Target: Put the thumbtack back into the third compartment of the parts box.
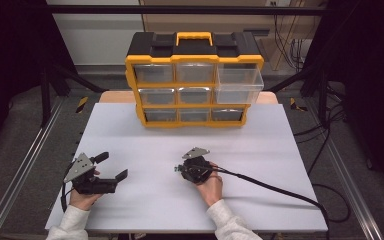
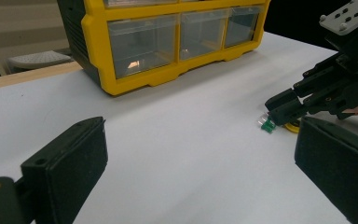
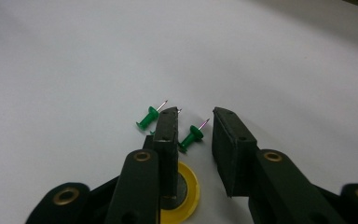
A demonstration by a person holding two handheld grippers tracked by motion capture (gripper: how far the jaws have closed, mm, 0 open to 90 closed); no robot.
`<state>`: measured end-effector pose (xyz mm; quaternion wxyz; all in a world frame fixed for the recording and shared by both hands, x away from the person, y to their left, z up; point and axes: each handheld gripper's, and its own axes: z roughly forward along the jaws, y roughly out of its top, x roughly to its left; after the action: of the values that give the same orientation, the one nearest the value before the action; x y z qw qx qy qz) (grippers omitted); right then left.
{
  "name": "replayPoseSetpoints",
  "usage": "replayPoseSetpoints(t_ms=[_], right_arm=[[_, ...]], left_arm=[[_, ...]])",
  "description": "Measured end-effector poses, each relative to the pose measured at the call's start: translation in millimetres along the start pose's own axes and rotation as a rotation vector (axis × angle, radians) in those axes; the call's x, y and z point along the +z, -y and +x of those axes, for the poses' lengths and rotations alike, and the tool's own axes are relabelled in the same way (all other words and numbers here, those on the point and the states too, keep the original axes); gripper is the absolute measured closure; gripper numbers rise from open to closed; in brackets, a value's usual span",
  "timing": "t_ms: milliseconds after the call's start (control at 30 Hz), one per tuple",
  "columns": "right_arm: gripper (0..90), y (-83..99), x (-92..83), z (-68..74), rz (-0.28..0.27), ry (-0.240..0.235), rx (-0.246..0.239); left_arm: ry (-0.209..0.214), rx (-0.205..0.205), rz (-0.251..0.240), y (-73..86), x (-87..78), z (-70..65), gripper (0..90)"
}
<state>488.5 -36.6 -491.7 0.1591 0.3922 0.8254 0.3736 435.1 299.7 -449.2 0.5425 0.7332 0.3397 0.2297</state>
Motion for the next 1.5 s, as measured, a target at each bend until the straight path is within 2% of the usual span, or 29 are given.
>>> replayPoseSetpoints(t_ms=[333, 867, 1500], right_arm=[[83.6, -0.9, 1.1, -2.4, 0.0, -0.003, 0.0], [85.6, -3.8, -3.0, -4.5, 0.0, -0.021, -0.012], [85.7, -19.0, -42.8, -5.4, -0.071, -0.053, -0.049]], left_arm=[[0.001, 0.001, 0.001, 0.0, 0.1, -0.1, 2.4], [0.003, -0.001, 0.001, 0.1, 0.1, 0.0, 2.3], [0.002, -0.003, 0.004, 0.6, 0.7, -0.1, 2.3]])
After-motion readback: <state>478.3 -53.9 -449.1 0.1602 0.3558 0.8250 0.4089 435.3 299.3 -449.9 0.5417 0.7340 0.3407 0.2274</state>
